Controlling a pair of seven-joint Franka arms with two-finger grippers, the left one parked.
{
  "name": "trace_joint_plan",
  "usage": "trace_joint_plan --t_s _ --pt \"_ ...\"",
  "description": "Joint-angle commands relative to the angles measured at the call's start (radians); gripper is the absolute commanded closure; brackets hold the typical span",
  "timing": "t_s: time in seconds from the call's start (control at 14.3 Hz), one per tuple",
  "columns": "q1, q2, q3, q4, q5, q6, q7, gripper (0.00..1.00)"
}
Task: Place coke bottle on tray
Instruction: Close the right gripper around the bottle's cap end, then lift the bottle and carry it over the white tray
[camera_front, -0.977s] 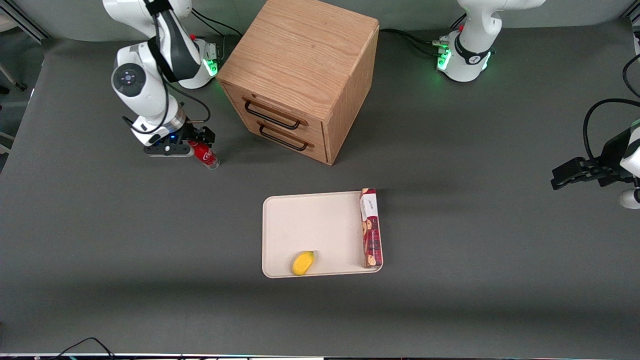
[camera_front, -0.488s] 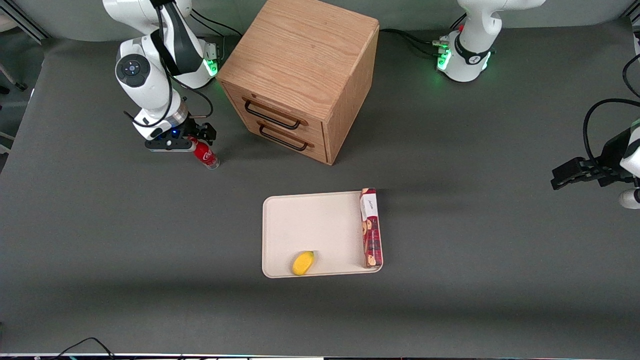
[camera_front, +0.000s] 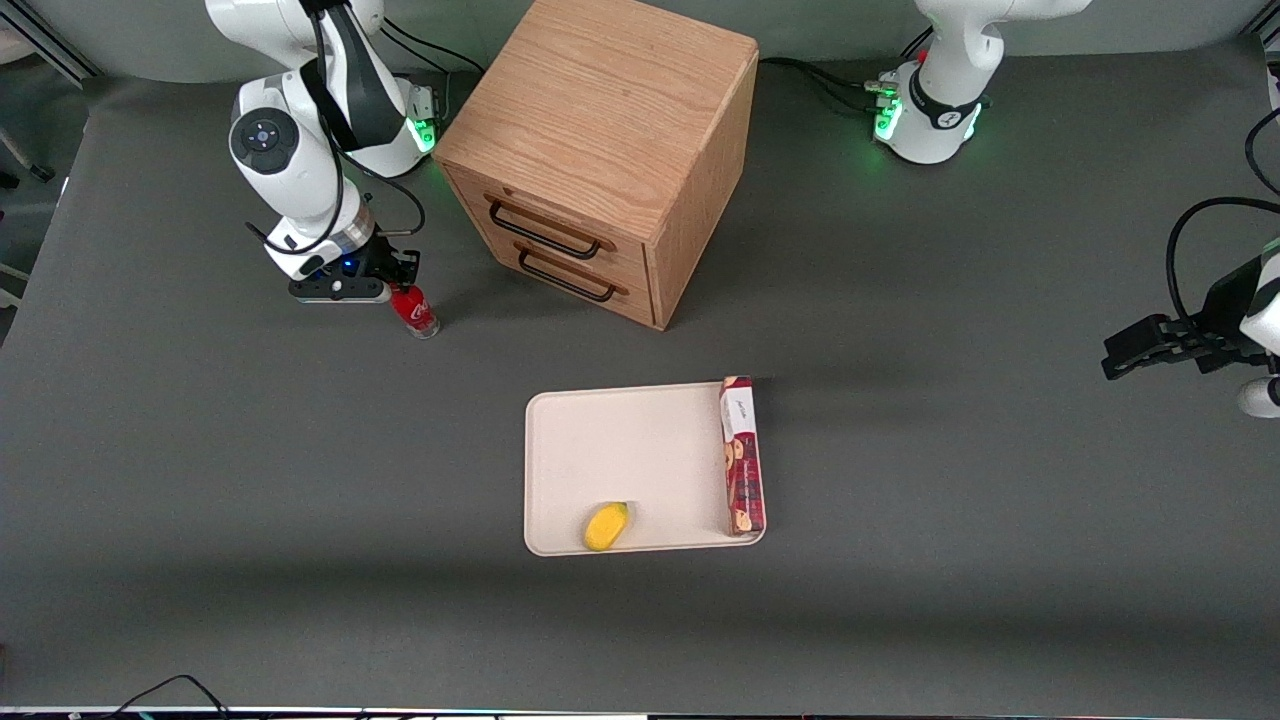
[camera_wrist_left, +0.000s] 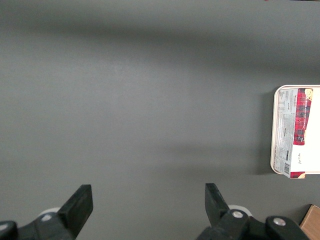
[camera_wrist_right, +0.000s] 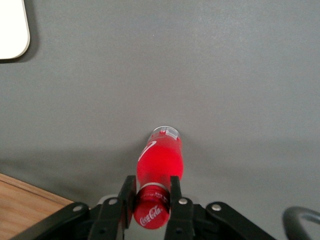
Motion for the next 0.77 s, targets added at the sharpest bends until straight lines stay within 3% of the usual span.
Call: trace_joint_plan --t_s 0.0,0.28,0.56,0.7 --pt "-0.004 -0.035 -0.002 0.003 0.002 -0.049 -0.032 1.0" --pt "-0.006 -0.058 -0.027 0.255 0.0 -0.347 -0.095 1.0" --pt "-0.007 0.02 -0.096 0.68 0.002 -0.664 -0.201 1.0" --pt "-0.001 0.136 -0.094 0.955 0.005 -0.828 -0.189 1.0"
